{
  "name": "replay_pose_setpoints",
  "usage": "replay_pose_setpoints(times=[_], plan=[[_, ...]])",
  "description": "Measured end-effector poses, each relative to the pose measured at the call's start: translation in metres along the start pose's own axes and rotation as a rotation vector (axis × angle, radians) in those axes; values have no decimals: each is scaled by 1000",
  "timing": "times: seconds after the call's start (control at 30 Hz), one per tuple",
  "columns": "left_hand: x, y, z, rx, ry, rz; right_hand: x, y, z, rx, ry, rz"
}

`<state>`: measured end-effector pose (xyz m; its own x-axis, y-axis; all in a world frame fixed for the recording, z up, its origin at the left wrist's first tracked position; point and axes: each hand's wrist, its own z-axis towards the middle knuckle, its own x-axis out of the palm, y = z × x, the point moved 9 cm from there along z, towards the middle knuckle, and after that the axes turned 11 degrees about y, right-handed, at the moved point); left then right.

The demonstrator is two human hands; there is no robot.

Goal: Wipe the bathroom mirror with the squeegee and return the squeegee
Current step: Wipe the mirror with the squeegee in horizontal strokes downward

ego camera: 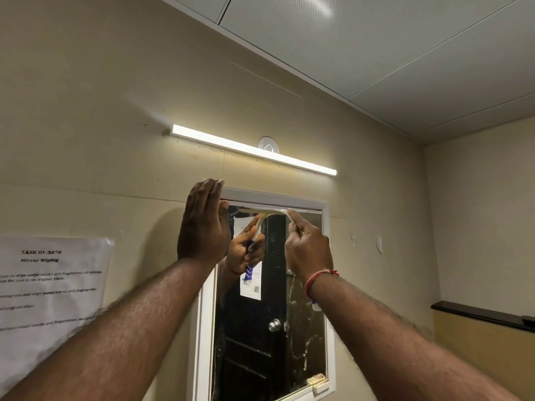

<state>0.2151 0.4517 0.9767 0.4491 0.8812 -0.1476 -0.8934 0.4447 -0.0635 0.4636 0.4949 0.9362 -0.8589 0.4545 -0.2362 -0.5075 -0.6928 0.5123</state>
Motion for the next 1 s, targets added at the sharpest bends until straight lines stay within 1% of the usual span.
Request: replay_pose_setpoints(times=[0.2,0.37,0.53,0.7,0.87,1.0], plan=[[2,1,-1,13,5,-20,1,1,-1,15,17,-18],[4,2,-12,20,-9,-121,8,-7,-11,42,43,-19],[9,9,-43,-41,-7,-191,10,-11,-20,44,34,-3],[13,11,-65,-71,15,-205,8,-12,-23,60,46,-4],[18,13,-88,-92,35,-201,15,-38,-55,121,111,6],[22,14,-111,-103,42,-211,15,-72,-87,212,140,7]])
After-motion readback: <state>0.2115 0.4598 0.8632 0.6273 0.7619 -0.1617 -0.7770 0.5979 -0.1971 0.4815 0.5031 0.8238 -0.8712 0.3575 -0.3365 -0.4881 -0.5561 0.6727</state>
